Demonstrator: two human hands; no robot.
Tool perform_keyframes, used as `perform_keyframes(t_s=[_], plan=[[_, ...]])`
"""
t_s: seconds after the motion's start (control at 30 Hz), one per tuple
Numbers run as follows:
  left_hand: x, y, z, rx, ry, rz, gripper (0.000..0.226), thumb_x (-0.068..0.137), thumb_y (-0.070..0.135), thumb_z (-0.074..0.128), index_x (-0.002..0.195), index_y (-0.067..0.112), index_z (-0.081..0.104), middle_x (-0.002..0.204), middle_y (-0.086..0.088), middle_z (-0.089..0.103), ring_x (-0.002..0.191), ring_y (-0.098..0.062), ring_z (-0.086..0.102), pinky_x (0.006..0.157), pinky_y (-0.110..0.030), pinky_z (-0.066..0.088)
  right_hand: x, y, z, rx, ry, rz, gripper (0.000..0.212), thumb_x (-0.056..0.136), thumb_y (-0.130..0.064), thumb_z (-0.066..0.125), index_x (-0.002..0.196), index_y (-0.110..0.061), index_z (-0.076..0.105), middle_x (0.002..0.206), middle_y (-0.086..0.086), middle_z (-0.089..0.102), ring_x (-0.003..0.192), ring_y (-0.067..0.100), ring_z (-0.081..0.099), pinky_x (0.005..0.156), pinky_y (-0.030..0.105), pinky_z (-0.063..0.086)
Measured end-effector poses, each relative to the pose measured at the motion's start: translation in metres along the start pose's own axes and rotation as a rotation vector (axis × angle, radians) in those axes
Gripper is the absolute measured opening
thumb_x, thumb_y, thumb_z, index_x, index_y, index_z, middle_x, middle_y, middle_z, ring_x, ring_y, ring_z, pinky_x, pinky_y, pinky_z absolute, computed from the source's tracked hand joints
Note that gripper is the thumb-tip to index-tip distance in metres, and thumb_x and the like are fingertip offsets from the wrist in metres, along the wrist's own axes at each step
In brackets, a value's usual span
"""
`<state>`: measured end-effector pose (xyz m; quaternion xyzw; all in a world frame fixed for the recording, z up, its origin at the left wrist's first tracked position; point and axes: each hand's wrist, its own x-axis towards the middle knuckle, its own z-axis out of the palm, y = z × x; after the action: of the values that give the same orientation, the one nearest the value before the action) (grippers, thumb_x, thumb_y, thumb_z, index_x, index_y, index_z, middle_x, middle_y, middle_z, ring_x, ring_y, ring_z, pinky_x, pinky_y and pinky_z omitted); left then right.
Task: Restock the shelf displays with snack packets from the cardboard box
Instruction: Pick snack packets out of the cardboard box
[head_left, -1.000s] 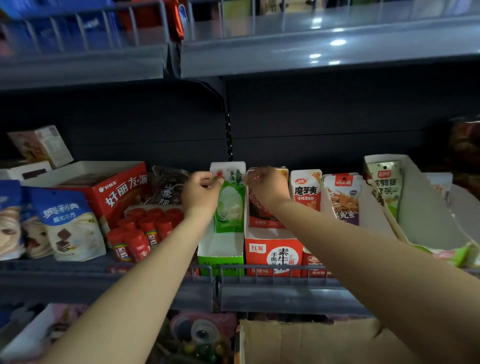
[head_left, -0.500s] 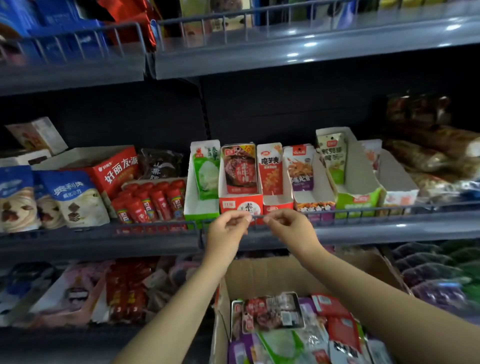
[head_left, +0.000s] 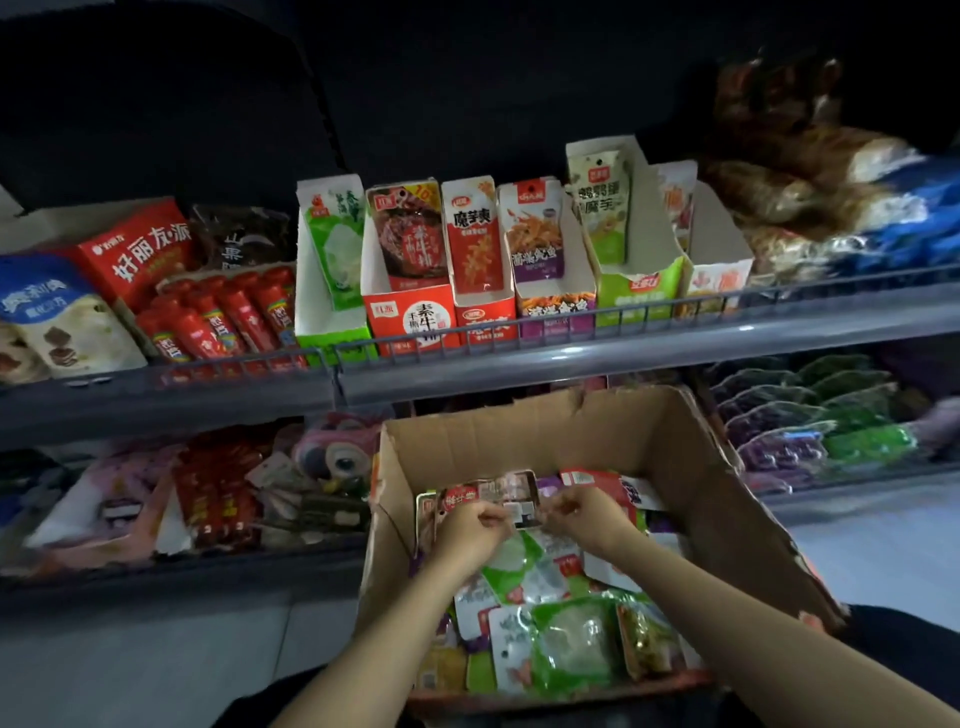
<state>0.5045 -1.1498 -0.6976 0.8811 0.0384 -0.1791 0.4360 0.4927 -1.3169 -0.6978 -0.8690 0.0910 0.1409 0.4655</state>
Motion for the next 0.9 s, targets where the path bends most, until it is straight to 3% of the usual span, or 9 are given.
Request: perform_keyframes(t_s=[0.07, 0.17, 0.33, 0.53, 0.63, 0.73, 0.8, 0.87, 0.9], plan=[[0.001, -0.005, 0.003, 0.115, -0.034, -0.019, 0.027, 0.088, 0.018, 0.064, 0.115, 0.014, 0.065, 0.118, 0.0, 0.064, 0.098, -0.009, 0.057, 0.074, -0.013, 0.038, 0.0, 0.012, 0.002, -0.066, -0.067, 0.02, 0.002, 0.084, -0.019, 0.069, 0.086, -0.02, 0.07, 0.089, -0.002, 0.068, 0.085, 0.012, 0.062, 0.077, 0.023, 0.05], [0.005, -0.014, 0.007, 0.264, -0.025, -0.048, 0.039, 0.088, 0.023, 0.065, 0.125, 0.014, 0.059, 0.13, 0.0, 0.058, 0.116, -0.013, 0.054, 0.086, -0.016, 0.035, 0.0, 0.022, 0.007, -0.151, -0.152, 0.045, 0.022, 0.086, -0.015, 0.067, 0.107, -0.009, 0.07, 0.109, 0.006, 0.069, 0.099, 0.017, 0.064, 0.089, 0.025, 0.049], [0.006, -0.025, 0.013, 0.289, 0.039, -0.119, 0.042, 0.086, 0.022, 0.068, 0.126, 0.017, 0.057, 0.132, -0.005, 0.05, 0.108, -0.015, 0.052, 0.076, -0.015, 0.037, 0.003, 0.027, 0.013, -0.283, -0.193, 0.102, 0.044, 0.087, -0.025, 0.066, 0.129, -0.013, 0.057, 0.13, 0.004, 0.059, 0.117, 0.018, 0.056, 0.1, 0.026, 0.043], [0.01, -0.029, 0.014, 0.171, 0.094, -0.198, 0.041, 0.084, 0.017, 0.069, 0.123, 0.011, 0.058, 0.13, -0.005, 0.053, 0.114, -0.019, 0.054, 0.083, -0.018, 0.038, 0.005, 0.027, 0.026, -0.189, -0.147, 0.174, 0.027, 0.084, -0.022, 0.07, 0.108, -0.012, 0.064, 0.108, 0.003, 0.065, 0.098, 0.017, 0.06, 0.087, 0.027, 0.049], [0.009, -0.03, 0.011, 0.068, 0.082, -0.262, 0.05, 0.081, 0.018, 0.073, 0.126, 0.008, 0.054, 0.131, -0.008, 0.053, 0.11, -0.024, 0.058, 0.091, -0.029, 0.048, 0.003, 0.026, 0.025, -0.075, -0.145, 0.221, 0.016, 0.085, -0.016, 0.069, 0.098, -0.008, 0.062, 0.086, 0.001, 0.06, 0.078, 0.013, 0.057, 0.066, 0.02, 0.048], [0.005, -0.026, 0.01, -0.057, 0.08, -0.27, 0.051, 0.077, 0.02, 0.077, 0.123, 0.009, 0.055, 0.123, -0.009, 0.06, 0.105, -0.031, 0.062, 0.088, -0.038, 0.052, -0.001, 0.02, 0.012, 0.138, -0.105, 0.281, 0.013, 0.088, -0.011, 0.065, 0.099, -0.005, 0.062, 0.076, 0.002, 0.057, 0.063, 0.011, 0.053, 0.046, 0.013, 0.042], [0.002, -0.022, 0.011, -0.14, 0.068, -0.262, 0.051, 0.076, 0.021, 0.078, 0.121, 0.011, 0.055, 0.118, -0.012, 0.063, 0.103, -0.034, 0.063, 0.081, -0.038, 0.055, -0.004, 0.016, 0.002, 0.218, -0.06, 0.281, 0.01, 0.088, -0.012, 0.064, 0.097, -0.007, 0.064, 0.072, 0.0, 0.057, 0.059, 0.008, 0.05, 0.041, 0.012, 0.039], [-0.004, -0.014, 0.011, -0.209, 0.028, -0.244, 0.051, 0.078, 0.022, 0.076, 0.122, 0.014, 0.053, 0.121, -0.012, 0.06, 0.093, -0.03, 0.066, 0.06, -0.029, 0.055, -0.009, 0.012, -0.007, 0.265, -0.024, 0.261, 0.002, 0.089, -0.013, 0.064, 0.087, -0.012, 0.063, 0.068, -0.002, 0.056, 0.058, 0.007, 0.048, 0.04, 0.012, 0.039], [-0.006, -0.011, 0.012, -0.232, 0.001, -0.226, 0.049, 0.08, 0.023, 0.075, 0.123, 0.016, 0.053, 0.122, -0.01, 0.059, 0.084, -0.025, 0.066, 0.053, -0.023, 0.051, -0.01, 0.011, -0.011, 0.286, -0.006, 0.249, 0.009, 0.09, -0.014, 0.063, 0.081, -0.014, 0.063, 0.067, -0.002, 0.056, 0.058, 0.007, 0.048, 0.042, 0.013, 0.04]])
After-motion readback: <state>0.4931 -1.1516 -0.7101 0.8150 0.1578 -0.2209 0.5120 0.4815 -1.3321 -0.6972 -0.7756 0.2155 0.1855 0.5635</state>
